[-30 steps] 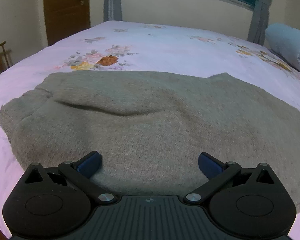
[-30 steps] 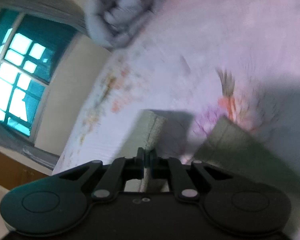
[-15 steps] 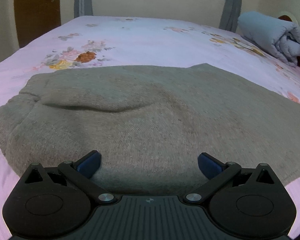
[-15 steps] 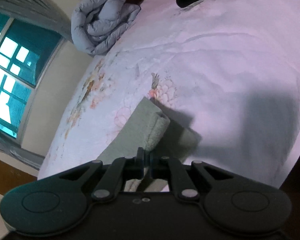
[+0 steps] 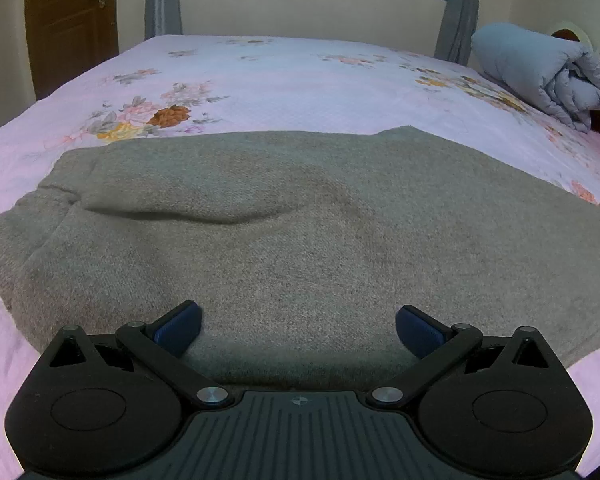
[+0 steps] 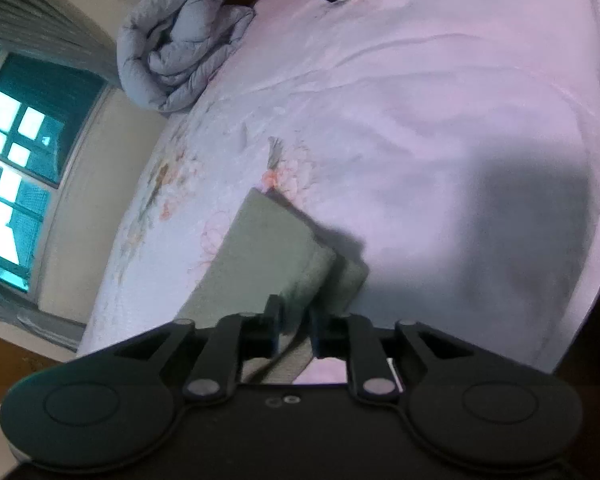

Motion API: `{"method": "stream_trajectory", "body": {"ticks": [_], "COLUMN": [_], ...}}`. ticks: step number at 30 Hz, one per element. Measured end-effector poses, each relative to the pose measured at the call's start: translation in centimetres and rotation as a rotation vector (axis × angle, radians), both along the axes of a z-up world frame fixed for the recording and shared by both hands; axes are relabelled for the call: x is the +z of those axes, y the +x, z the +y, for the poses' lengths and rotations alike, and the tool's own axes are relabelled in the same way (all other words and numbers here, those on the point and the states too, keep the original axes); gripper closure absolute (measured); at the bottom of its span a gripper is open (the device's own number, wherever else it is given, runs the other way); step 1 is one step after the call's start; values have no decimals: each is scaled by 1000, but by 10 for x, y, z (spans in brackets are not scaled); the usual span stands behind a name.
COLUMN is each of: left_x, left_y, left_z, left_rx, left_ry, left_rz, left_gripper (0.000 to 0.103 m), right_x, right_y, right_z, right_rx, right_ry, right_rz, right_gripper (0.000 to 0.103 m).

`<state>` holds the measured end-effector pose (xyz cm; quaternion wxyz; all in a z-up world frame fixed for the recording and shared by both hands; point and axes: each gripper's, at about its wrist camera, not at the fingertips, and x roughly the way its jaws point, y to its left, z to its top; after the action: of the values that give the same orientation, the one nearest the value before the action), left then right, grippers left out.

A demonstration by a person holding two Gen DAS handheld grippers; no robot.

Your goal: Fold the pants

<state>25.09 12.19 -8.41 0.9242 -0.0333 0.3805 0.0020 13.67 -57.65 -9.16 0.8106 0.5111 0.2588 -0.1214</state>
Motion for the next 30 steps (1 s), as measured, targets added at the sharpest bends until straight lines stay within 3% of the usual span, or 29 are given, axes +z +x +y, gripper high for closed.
{"method": "stream_trajectory", "body": {"ticks": [1, 2, 9, 13, 14, 15, 16, 17, 20, 22, 23, 27, 30], "left_x": [0, 0, -1, 0, 0, 0, 0, -1, -1, 0, 0, 1, 1], "left_y": [0, -1, -1, -1, -1, -1, 0, 0, 0, 1, 1, -1, -2], "left_z": [0, -1, -4, -4, -5, -5, -5, -4, -4, -2, -1, 2, 4], "left_rx": [-1, 0, 5, 5, 5, 5, 4, 3, -11, -28, -34, -73, -82], "left_ry": [0, 1, 12, 12, 12, 12, 12, 12, 14, 11, 8, -3, -10], "left_rz": [-1, -2, -7, -4, -3, -3, -3, -4, 0, 3, 4, 7, 8], "left_gripper": [0, 0, 0, 0, 0, 0, 0, 0, 0, 0, 0, 0, 0], "right_x": [2, 5, -9, -22, -26, -25, -18, -5, 59, 85, 83, 2, -15], "right_y": [-10, -19, -29, -9, -4, 1, 7, 12, 17, 12, 13, 30, 28], "right_z": [-3, -5, -16, -15, -14, -13, -10, -6, 11, 23, 23, -15, -19], "right_rx": [-24, -47, -86, -77, -73, -71, -52, -19, 103, 162, 176, 154, 99], "right_ry": [23, 13, 130, 193, 201, 186, 133, 59, -207, -396, -455, -276, -177], "right_rz": [-40, -50, -80, -32, -14, 2, 9, 6, -135, -181, -155, 45, 2], "right_gripper": [81, 77, 75, 66, 66, 73, 96, 97, 98, 98, 99, 99, 99]}}
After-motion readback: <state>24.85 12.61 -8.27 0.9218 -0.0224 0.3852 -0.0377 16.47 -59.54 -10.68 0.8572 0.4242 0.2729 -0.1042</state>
